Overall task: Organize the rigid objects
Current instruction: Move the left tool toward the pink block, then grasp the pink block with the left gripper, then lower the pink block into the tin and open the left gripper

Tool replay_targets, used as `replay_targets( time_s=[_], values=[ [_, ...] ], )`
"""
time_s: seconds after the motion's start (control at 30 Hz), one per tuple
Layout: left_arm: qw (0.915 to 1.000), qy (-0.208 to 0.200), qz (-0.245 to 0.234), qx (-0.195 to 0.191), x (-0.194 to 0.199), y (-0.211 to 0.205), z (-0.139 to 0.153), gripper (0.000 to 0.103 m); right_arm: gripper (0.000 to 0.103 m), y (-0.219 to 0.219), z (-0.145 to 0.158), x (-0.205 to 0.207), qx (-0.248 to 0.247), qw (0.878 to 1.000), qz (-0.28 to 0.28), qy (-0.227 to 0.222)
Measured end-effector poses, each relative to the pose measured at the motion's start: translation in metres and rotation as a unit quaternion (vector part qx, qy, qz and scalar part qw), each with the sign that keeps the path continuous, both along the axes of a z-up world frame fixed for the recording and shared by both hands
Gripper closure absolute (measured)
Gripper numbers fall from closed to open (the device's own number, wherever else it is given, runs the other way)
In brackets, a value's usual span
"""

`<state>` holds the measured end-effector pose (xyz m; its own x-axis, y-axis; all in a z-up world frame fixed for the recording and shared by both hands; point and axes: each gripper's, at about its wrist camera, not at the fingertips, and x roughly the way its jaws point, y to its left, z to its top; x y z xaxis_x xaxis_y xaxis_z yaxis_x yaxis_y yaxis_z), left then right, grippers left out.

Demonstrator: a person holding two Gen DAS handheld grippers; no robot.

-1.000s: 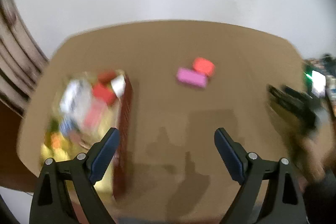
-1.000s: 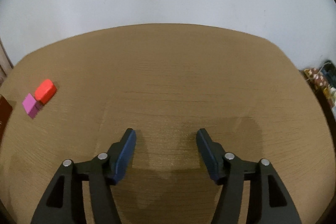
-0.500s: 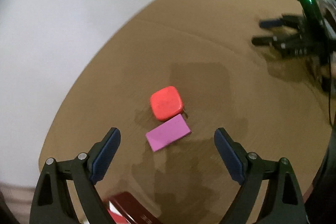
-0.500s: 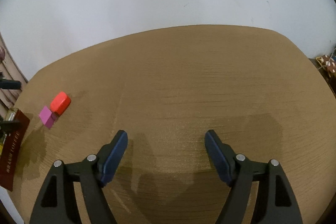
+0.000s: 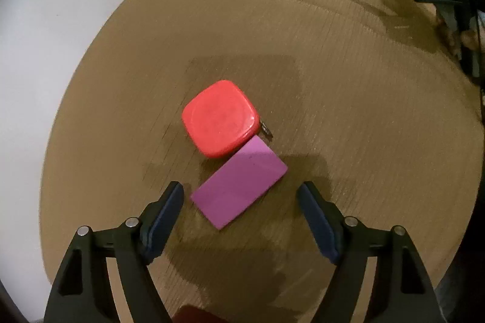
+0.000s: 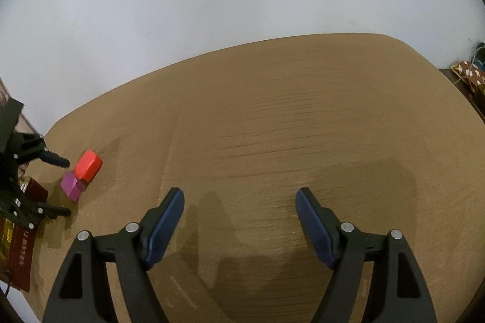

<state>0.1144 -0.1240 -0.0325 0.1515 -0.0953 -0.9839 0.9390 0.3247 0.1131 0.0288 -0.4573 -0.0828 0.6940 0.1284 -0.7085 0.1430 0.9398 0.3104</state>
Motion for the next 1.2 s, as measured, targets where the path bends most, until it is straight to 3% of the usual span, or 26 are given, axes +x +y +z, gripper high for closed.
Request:
replay_targets(
  time_s=[0.1,0.13,0.27,0.43,0.63,0.8,0.93,1.0,1.2],
  values=[
    [0.9993,0.031,0.003,-0.020,0.003,0.006,0.001,0.051,0.025,0.007,-0.007,-0.003,0.005,1.000,-0.004,-0.001],
    [0.9980,0.055,0.012,-0.027,0.004,0.007,0.002,0.066,0.025,0.004,-0.008,-0.004,0.009,1.000,-0.006,-0.001],
    [0.9978,0.053,0.035,-0.019,-0.006,0.009,0.005,0.075,0.025,0.005,-0.010,-0.003,0.014,1.000,-0.010,-0.002],
    [0.9975,0.045,0.054,-0.002,-0.034,0.002,0.008,0.075,0.025,0.003,-0.011,-0.007,0.018,1.000,-0.011,-0.003],
    [0.9908,0.043,0.128,-0.014,-0.054,-0.003,0.012,0.076,0.025,0.003,-0.013,-0.007,0.020,1.000,-0.012,-0.003],
    [0.9778,0.005,0.206,-0.039,-0.072,0.007,0.034,0.076,0.025,0.004,-0.014,-0.008,0.022,1.000,-0.012,-0.003],
    [0.9643,-0.031,0.250,-0.081,-0.101,0.029,0.079,0.076,0.025,0.001,-0.012,-0.010,0.023,1.000,-0.012,-0.003],
    [0.9557,-0.047,0.274,-0.099,-0.120,0.051,0.105,0.076,0.025,-0.001,-0.010,-0.010,0.023,1.000,-0.012,-0.003],
    [0.9280,-0.096,0.345,-0.102,-0.140,0.134,0.158,0.076,0.025,0.002,-0.009,-0.009,0.020,1.000,-0.012,-0.001]
  ],
)
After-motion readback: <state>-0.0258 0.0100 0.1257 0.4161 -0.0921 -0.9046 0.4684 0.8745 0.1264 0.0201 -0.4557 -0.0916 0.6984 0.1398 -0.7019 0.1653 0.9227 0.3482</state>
